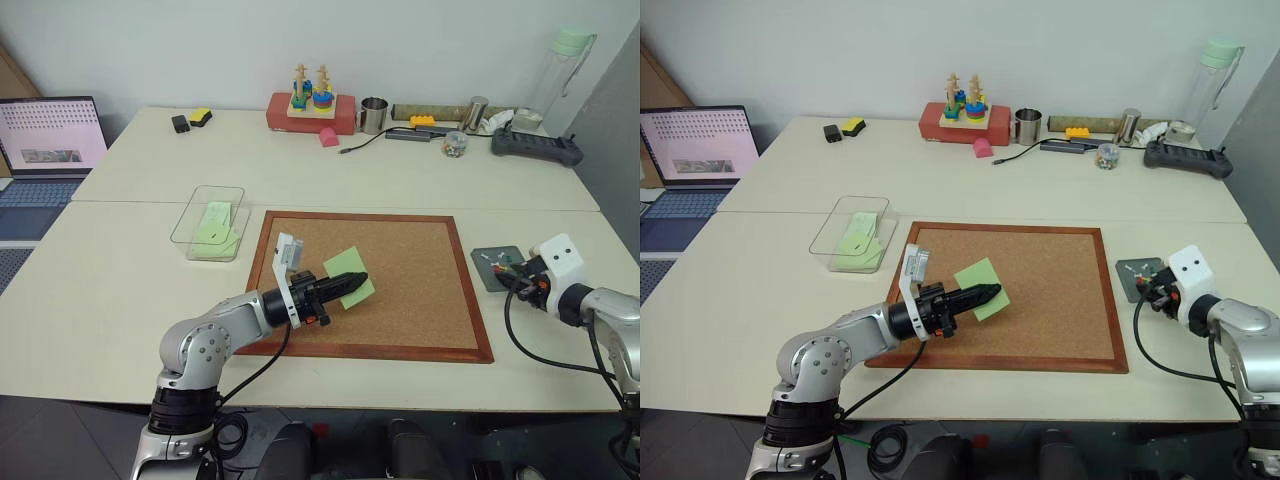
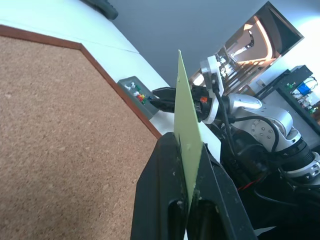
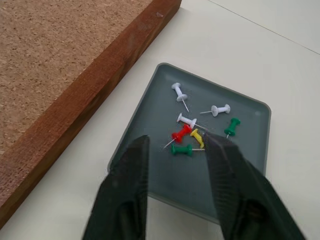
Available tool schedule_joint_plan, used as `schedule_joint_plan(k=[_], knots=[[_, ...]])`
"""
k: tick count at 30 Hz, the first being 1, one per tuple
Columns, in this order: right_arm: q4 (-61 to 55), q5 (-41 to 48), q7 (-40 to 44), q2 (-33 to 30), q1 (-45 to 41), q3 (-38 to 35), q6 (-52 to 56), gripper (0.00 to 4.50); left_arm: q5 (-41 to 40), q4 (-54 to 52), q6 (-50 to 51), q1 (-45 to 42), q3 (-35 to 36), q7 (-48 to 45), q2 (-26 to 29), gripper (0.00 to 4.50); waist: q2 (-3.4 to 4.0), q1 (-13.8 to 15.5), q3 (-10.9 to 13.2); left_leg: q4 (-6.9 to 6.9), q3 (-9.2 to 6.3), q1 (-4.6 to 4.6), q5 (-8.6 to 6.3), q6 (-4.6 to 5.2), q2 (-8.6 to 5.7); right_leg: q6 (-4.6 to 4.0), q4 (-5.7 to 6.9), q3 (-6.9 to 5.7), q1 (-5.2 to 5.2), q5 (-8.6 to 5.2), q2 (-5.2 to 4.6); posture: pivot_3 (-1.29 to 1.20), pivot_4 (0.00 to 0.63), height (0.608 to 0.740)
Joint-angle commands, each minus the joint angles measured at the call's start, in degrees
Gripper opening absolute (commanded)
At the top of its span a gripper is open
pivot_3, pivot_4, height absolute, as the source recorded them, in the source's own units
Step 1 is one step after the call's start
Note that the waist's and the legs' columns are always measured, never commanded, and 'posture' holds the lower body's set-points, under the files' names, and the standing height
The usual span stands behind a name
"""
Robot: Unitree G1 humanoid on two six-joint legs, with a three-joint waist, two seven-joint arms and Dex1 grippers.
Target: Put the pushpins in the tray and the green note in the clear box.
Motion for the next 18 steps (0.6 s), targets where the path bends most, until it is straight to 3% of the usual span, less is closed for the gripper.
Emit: schedule_joint_plan(k=[1,4,11,18], knots=[[-2.10,0.92,0.54,-1.04,-1.10,-2.18,-0.37,2.68,-0.71,-2.55,-1.25,-0.46,0.51,0.43,0.13,0.00,0.00,0.02,0.00,0.00,0.00,0.00,0.00,0.00,0.00,0.00,-0.01,0.00,0.00,0.00,0.00,0.00,0.150,0.740],[-5.63,2.80,4.82,-2.69,-1.45,-2.57,-2.82,3.31,-0.28,-4.17,-2.49,-0.76,2.16,1.73,1.11,0.00,0.00,0.00,0.01,0.00,0.00,-0.01,0.00,0.00,0.00,0.02,-0.01,0.00,0.00,-0.01,0.00,0.00,0.150,0.740],[-15.29,10.24,17.80,-4.35,-8.56,1.02,-8.52,3.31,2.59,-6.98,-7.35,-0.31,8.70,8.18,4.48,0.00,-0.01,-0.37,0.07,-0.01,-0.06,0.03,0.00,0.00,0.05,0.16,0.00,-0.01,0.01,-0.09,0.04,0.00,0.150,0.740],[-17.91,19.90,23.12,-1.46,-22.77,6.95,1.02,3.31,15.03,-5.07,-16.77,-1.48,16.59,20.23,9.53,0.00,-0.12,0.03,0.22,-0.02,-0.23,-0.03,0.00,-0.01,0.04,0.01,-0.04,-0.11,-0.01,-0.01,0.03,0.00,0.150,0.740]])
